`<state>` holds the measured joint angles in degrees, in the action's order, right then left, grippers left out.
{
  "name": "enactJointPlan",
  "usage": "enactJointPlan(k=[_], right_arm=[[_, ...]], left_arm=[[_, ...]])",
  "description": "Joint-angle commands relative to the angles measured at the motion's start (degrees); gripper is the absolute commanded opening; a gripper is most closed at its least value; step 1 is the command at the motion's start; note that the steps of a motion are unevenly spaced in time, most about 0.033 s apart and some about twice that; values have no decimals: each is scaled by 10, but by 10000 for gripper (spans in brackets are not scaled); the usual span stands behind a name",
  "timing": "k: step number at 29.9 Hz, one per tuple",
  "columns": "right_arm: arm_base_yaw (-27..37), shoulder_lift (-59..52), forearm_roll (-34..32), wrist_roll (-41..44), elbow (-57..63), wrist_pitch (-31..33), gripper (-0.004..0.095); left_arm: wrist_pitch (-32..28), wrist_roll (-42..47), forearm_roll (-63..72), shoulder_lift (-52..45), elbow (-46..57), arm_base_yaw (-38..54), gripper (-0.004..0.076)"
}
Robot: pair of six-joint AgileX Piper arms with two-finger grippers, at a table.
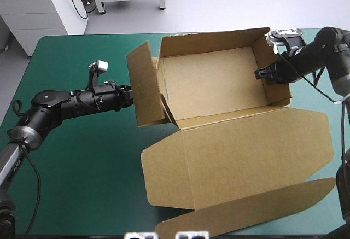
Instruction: Fold the box
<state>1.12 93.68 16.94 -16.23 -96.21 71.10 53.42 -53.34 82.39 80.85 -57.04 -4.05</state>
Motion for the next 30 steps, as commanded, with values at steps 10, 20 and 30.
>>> enactJointPlan(k=[10,20,30], right_arm=[[-64,-27,-4,56,-21,-40,-17],[-76,-27,-31,81,-21,-40,-16],[-117,-27,-75,126,-21,-71,-12]], left_arm=[[119,-70,170,-17,-16,0,23],[151,-63,168,-17,-17,0,640],[110,75,-33,-17,-154,-1,676]])
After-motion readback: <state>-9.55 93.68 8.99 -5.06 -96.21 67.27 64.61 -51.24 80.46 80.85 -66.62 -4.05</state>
